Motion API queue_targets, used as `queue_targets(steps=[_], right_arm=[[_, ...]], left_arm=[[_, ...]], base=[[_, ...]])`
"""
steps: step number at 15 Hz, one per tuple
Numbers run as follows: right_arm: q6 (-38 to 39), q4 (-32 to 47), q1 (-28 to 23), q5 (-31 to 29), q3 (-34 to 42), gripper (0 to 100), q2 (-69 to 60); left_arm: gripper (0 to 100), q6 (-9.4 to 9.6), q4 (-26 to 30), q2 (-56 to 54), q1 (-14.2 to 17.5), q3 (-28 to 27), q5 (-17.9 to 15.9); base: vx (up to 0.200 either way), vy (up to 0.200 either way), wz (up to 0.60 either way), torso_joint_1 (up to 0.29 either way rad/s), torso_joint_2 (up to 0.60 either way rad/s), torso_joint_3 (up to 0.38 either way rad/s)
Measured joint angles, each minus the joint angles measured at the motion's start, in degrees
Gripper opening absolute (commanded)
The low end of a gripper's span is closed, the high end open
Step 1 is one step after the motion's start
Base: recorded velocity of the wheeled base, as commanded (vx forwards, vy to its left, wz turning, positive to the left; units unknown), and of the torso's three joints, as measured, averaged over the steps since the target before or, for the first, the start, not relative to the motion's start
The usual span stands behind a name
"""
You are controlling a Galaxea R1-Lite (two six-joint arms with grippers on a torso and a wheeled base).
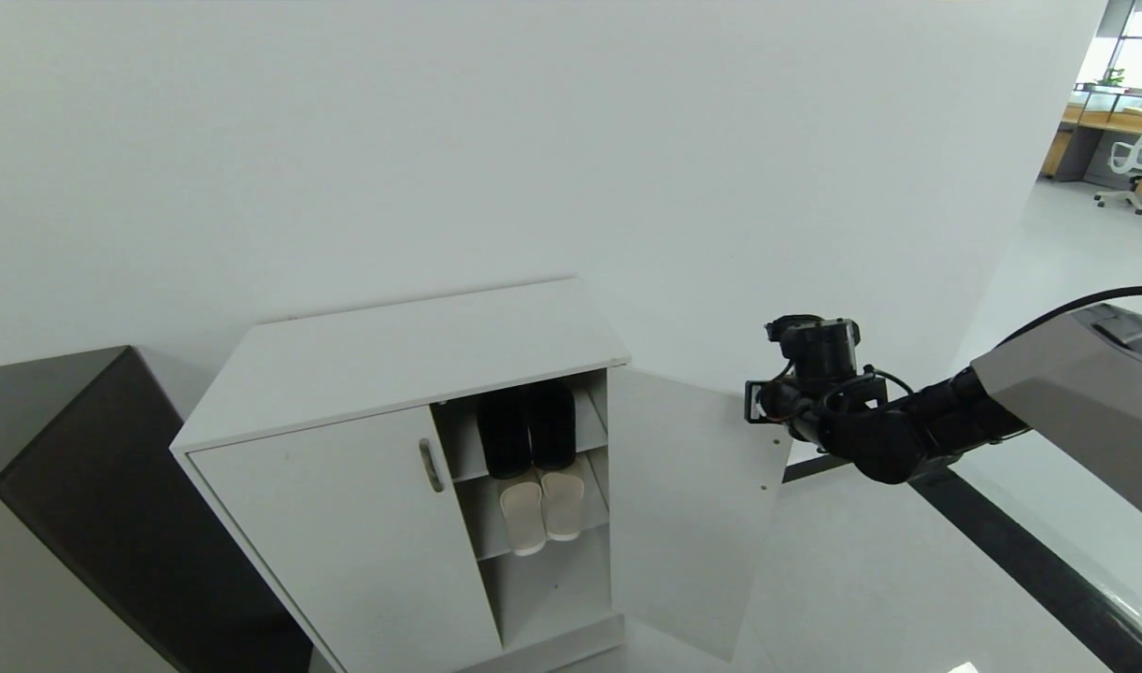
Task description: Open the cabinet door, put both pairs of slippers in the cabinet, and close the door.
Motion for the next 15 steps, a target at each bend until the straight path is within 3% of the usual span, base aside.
queue_targets(steps=[5, 11, 15], right_arm=[[0.5, -0.5, 2.3, 0.0, 2.7, 0, -0.6], [1.3, -1.3, 11.3, 1.1, 11.6, 0, -7.7], [0.2, -6.7, 14.9, 9.2, 20.0, 0, -14.3]], left_arm=[[0, 0.09, 0.0, 0.0, 0.0, 0.0, 0.0], [0, 0.09, 0.0, 0.0, 0.0, 0.0, 0.0], [0, 0.09, 0.0, 0.0, 0.0, 0.0, 0.0]], base=[[0.0, 0.0, 0.0, 0.0, 0.0, 0.0], [0.0, 0.0, 0.0, 0.0, 0.0, 0.0], [0.0, 0.0, 0.0, 0.0, 0.0, 0.0]])
